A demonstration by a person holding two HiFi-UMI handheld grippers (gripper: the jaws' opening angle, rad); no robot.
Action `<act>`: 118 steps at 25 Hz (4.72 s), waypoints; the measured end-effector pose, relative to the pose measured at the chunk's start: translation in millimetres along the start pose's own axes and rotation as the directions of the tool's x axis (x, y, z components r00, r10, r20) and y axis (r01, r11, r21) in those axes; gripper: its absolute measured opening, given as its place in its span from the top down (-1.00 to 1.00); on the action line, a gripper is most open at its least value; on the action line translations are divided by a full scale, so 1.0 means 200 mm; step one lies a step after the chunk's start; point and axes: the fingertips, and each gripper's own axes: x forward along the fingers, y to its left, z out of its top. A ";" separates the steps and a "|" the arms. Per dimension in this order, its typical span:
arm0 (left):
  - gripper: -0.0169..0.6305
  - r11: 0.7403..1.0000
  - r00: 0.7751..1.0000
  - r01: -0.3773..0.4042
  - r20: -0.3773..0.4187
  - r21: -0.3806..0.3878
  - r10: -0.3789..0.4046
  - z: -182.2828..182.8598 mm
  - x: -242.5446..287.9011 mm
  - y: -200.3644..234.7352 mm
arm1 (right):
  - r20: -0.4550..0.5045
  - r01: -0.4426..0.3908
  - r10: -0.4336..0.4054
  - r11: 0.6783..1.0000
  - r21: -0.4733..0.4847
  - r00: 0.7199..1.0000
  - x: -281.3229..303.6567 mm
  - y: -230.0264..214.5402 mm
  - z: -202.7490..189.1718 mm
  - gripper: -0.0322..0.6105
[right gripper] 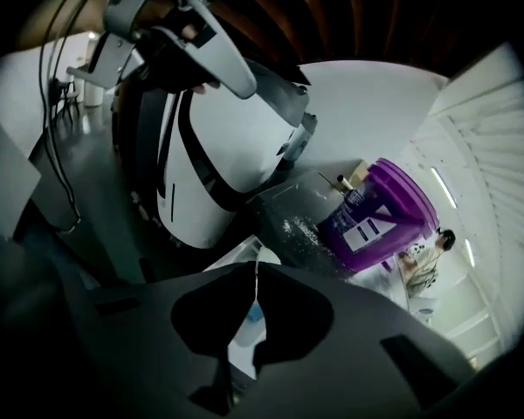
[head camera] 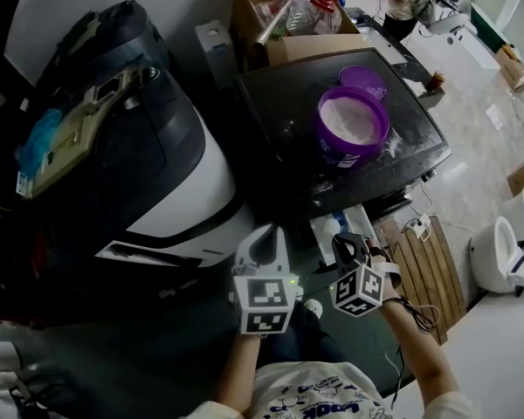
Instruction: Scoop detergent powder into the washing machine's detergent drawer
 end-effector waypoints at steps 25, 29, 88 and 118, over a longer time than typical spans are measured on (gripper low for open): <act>0.94 0.999 0.999 -0.040 -0.004 -0.022 0.040 -0.03 -0.04 0.08 | -0.009 0.065 -0.072 0.934 -0.350 0.997 0.04 0.11 -0.01 0.84; 0.94 0.999 0.999 -0.046 0.002 -0.026 0.046 -0.01 -0.05 0.08 | 0.002 0.068 -0.070 0.971 -0.231 0.998 0.02 0.07 0.00 0.84; 0.94 0.995 0.937 -0.101 0.339 0.021 0.088 0.74 -0.27 0.04 | 0.300 0.147 -0.623 0.563 0.813 0.723 -0.99 -0.94 0.44 0.84; 0.94 0.993 0.919 -0.116 0.382 0.028 0.097 0.83 -0.32 0.02 | 0.332 0.133 -0.630 0.574 0.808 0.702 -1.05 -0.95 0.49 0.84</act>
